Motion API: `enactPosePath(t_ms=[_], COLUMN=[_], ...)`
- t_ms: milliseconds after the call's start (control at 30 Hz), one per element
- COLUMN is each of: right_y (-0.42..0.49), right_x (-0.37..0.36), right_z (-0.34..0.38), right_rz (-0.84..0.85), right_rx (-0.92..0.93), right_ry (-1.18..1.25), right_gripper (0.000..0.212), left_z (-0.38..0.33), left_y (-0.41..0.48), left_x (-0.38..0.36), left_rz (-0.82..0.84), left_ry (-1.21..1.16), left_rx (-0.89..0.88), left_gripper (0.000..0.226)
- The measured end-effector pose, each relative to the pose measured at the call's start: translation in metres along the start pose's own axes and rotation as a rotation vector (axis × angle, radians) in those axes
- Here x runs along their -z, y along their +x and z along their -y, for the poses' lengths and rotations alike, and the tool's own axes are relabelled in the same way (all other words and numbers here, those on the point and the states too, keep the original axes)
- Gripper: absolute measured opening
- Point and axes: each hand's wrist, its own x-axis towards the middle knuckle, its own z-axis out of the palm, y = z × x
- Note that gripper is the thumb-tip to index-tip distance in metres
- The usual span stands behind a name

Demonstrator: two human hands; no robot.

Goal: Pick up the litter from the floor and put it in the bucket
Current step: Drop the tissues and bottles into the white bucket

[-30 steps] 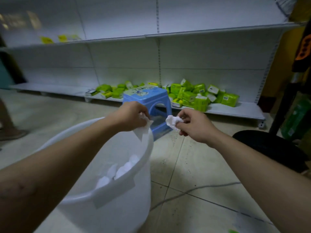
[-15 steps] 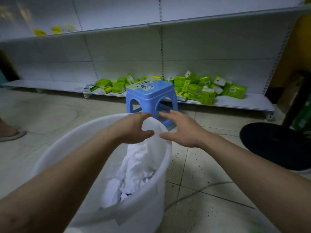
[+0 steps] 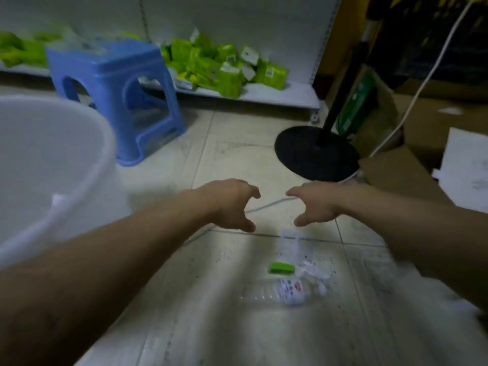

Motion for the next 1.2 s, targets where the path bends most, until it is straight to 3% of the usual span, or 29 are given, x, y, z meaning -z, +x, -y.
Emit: enactPosePath(t_ms=[233,400,567,733,867,967,1100,1200], right_y=[0.023,0.041,0.062,0.076,0.080,0.082,0.082,0.074], right_x=[-0.080,-0.128,-0.142,-0.148,-0.149,-0.143,-0.109,-0.077], right_z=[-0.019,-0.027,-0.018,-0.004,0.007,0.014,0.016,0.022], right_rz=[0.085,0.109,0.053,0.070,0.063,0.041,-0.118,-0.230], right_rx=[0.099,0.144,0.192,0.233,0.247,0.205,0.125,0.139], right_ry=[0.076,0.096,0.129,0.106,0.082,0.050,0.178,0.364], right_gripper=[0.073,0.066,0.064,0.055,0.029,0.024,0.021,0.018], left_z=[-0.033,-0.051,-0.047,-0.013,0.019,0.039,0.049,0.050], left_y=[0.015,0.006,-0.006,-0.017,-0.040,-0.062,-0.078,-0.074], left_x=[-0.114,-0.183,-0.216,-0.206,-0.192,-0.184,-0.164,-0.133], left_rz=[0.254,0.255,0.108,0.087,0.092,0.059,-0.171,-0.338], left_ry=[0.123,-0.010,-0.058,-0.123,-0.180,-0.233,-0.376,-0.397], left_rx=[-0.049,0.042,0.114,0.222,0.332,0.455,0.636,0.675], left_gripper=[0.081,0.089,0.077,0.068,0.066,0.075,0.081,0.081])
